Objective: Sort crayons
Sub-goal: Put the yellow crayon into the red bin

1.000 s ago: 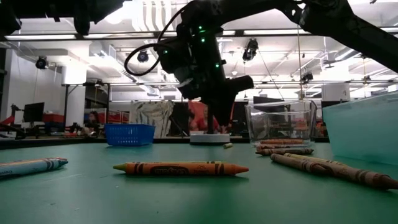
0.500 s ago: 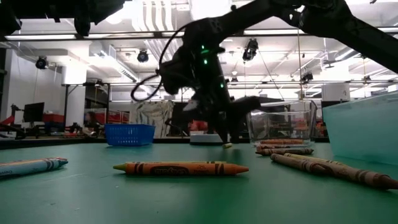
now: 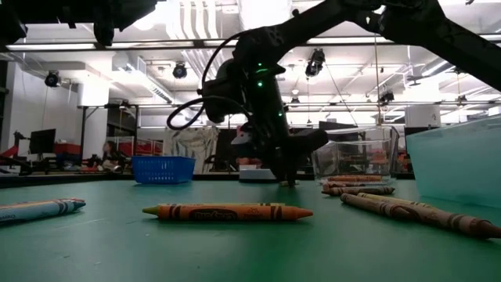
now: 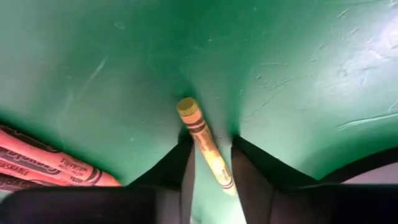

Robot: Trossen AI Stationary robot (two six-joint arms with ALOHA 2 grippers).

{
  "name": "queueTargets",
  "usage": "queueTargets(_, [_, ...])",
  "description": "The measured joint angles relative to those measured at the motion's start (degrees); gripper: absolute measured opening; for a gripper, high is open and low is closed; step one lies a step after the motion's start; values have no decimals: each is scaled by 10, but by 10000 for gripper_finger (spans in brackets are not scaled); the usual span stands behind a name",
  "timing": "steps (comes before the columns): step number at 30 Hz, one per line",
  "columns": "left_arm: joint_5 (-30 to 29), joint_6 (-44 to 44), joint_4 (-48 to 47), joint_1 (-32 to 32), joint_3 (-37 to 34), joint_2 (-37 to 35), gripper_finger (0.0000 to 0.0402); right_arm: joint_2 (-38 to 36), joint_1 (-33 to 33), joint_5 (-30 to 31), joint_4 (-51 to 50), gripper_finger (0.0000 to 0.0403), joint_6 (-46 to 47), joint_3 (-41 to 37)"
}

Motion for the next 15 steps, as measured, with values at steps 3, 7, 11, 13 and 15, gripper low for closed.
queueTargets(3, [0,-8,0,0,0,0,76,0,0,-1,9,56,-7,0])
queueTargets(7, [0,-21,0,0,0,5,76,-2,0,-1,11,16,9,1])
queueTargets(11, [0,-27,0,0,0,14,76,-23,-2,-47,19,11,64,1])
queueTargets(13, [0,-27,0,1,0,18,76,-43,-6,-123,27,9,96,0])
queueTargets(15, [1,-30,-1,0,0,21,76,-68,-6,-183,33,8,117,-2])
